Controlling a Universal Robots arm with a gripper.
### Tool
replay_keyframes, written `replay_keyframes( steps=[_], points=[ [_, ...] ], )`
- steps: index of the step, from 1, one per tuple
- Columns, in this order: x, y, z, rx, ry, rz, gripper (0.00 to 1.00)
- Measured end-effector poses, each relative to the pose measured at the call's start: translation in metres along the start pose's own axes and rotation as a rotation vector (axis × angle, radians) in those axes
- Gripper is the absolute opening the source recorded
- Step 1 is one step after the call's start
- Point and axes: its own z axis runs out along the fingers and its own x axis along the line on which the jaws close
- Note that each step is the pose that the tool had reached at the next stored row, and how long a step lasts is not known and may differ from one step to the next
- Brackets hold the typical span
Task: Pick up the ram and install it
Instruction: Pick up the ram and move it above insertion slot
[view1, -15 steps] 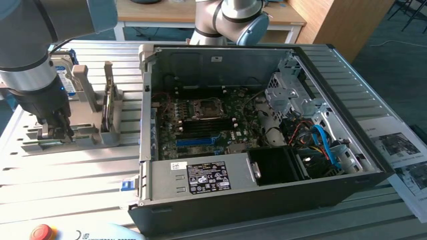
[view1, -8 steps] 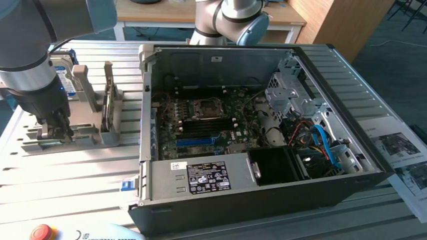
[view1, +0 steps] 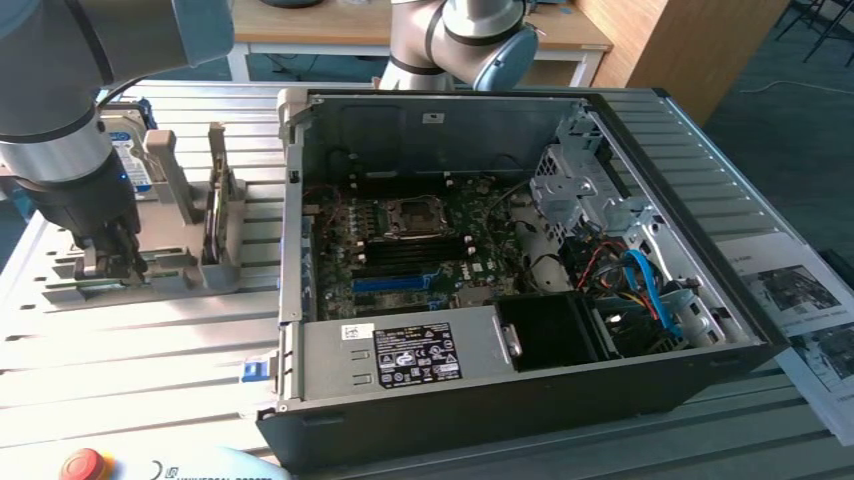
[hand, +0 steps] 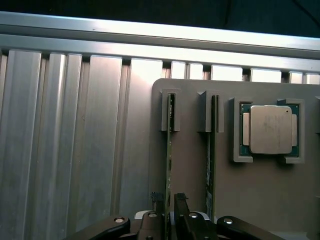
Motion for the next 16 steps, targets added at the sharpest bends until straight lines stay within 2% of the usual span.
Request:
replay_keyframes(
  steps=[13,14,15,16],
  points=[
    [0.0000,-0.0001,0.0001,0.0002,0.0000,0.000,0.22],
    [0.0000,0.0000,0.0001,0.0001,0.0000,0.000,0.21],
    [0.0000,0.0000,0.0000,0.0001,0.0000,0.000,0.15],
    [0.0000,0.0000,0.0001,0.0001,0.0000,0.000,0.15]
  ],
)
